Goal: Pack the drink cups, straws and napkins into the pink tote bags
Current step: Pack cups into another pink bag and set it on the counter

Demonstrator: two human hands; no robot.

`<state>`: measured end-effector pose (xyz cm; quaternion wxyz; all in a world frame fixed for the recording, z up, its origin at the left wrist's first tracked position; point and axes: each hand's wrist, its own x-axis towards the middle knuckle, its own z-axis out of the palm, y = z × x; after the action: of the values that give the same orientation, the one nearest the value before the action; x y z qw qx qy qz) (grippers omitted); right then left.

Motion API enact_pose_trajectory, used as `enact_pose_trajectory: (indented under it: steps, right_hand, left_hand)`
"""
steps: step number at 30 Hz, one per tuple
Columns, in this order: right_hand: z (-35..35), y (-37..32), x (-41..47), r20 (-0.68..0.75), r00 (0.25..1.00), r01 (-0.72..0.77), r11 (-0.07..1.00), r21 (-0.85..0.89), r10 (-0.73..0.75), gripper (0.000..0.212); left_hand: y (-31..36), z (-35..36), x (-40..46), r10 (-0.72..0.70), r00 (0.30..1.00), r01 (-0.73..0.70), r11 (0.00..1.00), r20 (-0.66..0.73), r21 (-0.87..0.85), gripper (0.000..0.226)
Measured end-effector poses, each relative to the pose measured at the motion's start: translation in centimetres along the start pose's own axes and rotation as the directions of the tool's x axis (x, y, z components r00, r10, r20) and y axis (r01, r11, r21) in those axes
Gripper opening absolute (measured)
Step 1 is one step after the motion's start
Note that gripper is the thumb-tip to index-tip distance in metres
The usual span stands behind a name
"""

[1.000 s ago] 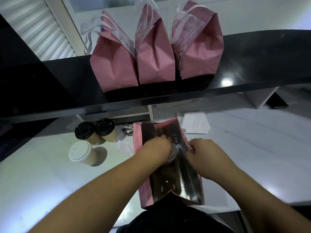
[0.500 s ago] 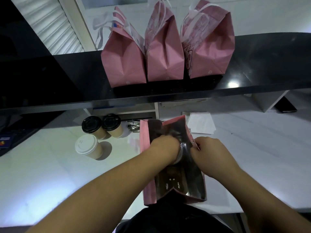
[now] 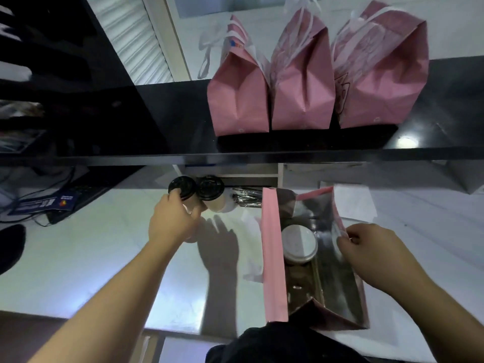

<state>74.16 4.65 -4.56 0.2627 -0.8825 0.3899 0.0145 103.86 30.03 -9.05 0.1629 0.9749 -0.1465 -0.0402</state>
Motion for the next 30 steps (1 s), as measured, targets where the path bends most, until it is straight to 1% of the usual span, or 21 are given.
enact_pose_trajectory:
  steps: [3, 5, 6, 7, 9, 11, 14, 16, 18, 20, 22, 25, 27, 28, 30]
  right_hand:
    - [0.1, -0.2, 0.1, -0.006, 1.0, 0.021, 1.0, -0.022, -0.021, 0.04]
    - [0.0, -0.5, 0.2, 0.0, 1.0, 0.027, 0.999, -0.02, -0.027, 0.041]
    - [0.0, -0.6, 0.2, 0.003, 1.0, 0.026, 0.999, -0.019, -0.026, 0.041]
    - [0.0, -0.7, 0.3, 0.003, 1.0, 0.025, 0.999, -0.021, -0.025, 0.041]
    - [0.0, -0.8, 0.2, -0.006, 1.0, 0.024, 0.999, -0.028, -0.024, 0.039]
    - [-0.1, -0.9, 0.2, -0.01, 1.0, 0.022, 0.999, -0.027, -0.022, 0.039]
    - [-0.1, -0.9, 0.2, -0.006, 1.0, 0.023, 0.999, -0.026, -0.023, 0.04]
    - [-0.2, -0.9, 0.2, -0.014, 1.0, 0.025, 0.999, -0.03, -0.026, 0.04]
    - [-0.2, -0.8, 0.2, -0.023, 0.999, 0.028, 0.999, -0.032, -0.029, 0.041]
    - [-0.3, -0.7, 0.2, -0.027, 0.999, 0.03, 0.999, -0.029, -0.03, 0.041]
    - [-0.2, -0.7, 0.1, -0.018, 0.999, 0.034, 0.999, -0.027, -0.034, 0.04]
    - [0.0, -0.7, -0.1, -0.008, 0.999, 0.048, 0.999, -0.01, -0.048, 0.041]
    - [0.0, -0.7, -0.2, -0.01, 0.999, 0.052, 0.999, -0.01, -0.052, 0.042]
    - [0.0, -0.7, -0.3, -0.008, 0.999, 0.052, 0.999, -0.015, -0.052, 0.043]
    - [-0.2, -0.7, -0.4, -0.003, 0.999, 0.05, 0.999, -0.019, -0.05, 0.046]
  left_hand:
    - [-3.3, 0.9, 0.8, -0.058, 0.998, 0.056, 0.997, 0.03, 0.045, 0.082]
    - [-4.3, 1.4, 1.3, -0.085, 0.992, 0.075, 0.992, 0.09, 0.105, 0.092]
    - [-4.5, 1.6, 1.5, -0.1, 0.987, 0.083, 0.988, 0.123, 0.132, 0.091]
    - [-4.7, 1.8, 1.7, -0.105, 0.984, 0.084, 0.986, 0.144, 0.146, 0.085]
    - [-4.9, 2.2, 2.0, -0.097, 0.984, 0.081, 0.99, 0.147, 0.116, 0.07]
    - [-5.0, 2.5, 2.1, -0.102, 0.986, 0.093, 0.993, 0.131, 0.073, 0.064]
    - [-5.1, 2.6, 1.8, -0.098, 0.99, 0.091, 0.993, 0.098, 0.072, 0.067]
    - [-4.9, 2.0, 1.2, -0.061, 0.995, 0.054, 0.995, 0.076, 0.086, 0.073]
    - [-4.4, 0.7, 0.2, -0.017, 0.999, 0.014, 0.998, 0.045, 0.058, 0.08]
    - [-3.4, -1.5, -1.1, 0.041, 0.999, -0.042, 0.999, -0.031, -0.011, 0.086]
    - [-1.9, -4.3, -2.6, 0.131, 0.982, -0.144, 0.985, -0.138, -0.091, 0.088]
    - [2.0, -9.0, -5.6, 0.314, 0.916, -0.364, 0.912, -0.251, -0.187, 0.086]
    - [5.3, -11.5, -7.9, 0.472, 0.85, -0.519, 0.827, -0.233, -0.217, 0.085]
    - [7.0, -12.3, -9.0, 0.554, 0.811, -0.585, 0.778, -0.188, -0.23, 0.085]
    - [9.9, -12.6, -10.6, 0.699, 0.713, -0.687, 0.679, -0.056, -0.26, 0.084]
